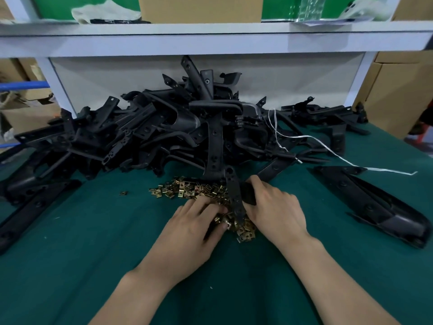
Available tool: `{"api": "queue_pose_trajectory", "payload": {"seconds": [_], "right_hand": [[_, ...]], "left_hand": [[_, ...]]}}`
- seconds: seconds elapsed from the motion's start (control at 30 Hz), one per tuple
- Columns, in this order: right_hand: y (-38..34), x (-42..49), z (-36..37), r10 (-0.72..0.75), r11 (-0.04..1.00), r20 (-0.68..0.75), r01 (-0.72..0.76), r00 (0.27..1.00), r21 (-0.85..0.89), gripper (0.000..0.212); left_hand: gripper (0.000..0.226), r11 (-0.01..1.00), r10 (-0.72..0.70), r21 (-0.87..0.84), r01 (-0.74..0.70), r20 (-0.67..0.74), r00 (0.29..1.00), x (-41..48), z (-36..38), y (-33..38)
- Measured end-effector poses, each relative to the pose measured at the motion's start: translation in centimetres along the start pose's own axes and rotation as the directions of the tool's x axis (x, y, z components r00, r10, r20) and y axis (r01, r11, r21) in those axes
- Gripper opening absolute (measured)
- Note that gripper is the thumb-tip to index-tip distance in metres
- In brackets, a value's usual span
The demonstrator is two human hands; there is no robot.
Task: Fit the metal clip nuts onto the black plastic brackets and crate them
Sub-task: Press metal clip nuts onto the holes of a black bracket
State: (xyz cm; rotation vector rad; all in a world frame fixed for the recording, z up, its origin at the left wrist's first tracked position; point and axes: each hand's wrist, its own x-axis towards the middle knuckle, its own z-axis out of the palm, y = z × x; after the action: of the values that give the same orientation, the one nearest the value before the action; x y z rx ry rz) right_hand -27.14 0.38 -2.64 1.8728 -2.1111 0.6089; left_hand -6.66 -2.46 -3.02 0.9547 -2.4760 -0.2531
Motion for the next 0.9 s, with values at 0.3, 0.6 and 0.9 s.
{"api": "queue_pose_trajectory", "payload": {"seconds": [0.3,0.6,0.9], "right_hand": [[0.3,0.1,0.2,0.010,1.000,0.008,-0.010,1.000,0.021,0.032],[0.3,0.1,0.0,0.011,0.999,0.045,-0.013,0.999,0.044,0.034],[0.3,0.2,-0.1,0.008,0.999,0.060,-0.011,0.998,0.053,0.038]], "left_hand": [[0.061,0.985,-0.011,0.175,0.015,-0.024,1.000,-0.2,-0.1,0.2],[0.037,0.932,-0.062,0.348,0.099,-0.114,0.992,0.8,-0.7,-0.4],[0.034,0.948,-0.062,0.306,0.084,-0.081,0.995,0.3,-1.4,-0.8]]}}
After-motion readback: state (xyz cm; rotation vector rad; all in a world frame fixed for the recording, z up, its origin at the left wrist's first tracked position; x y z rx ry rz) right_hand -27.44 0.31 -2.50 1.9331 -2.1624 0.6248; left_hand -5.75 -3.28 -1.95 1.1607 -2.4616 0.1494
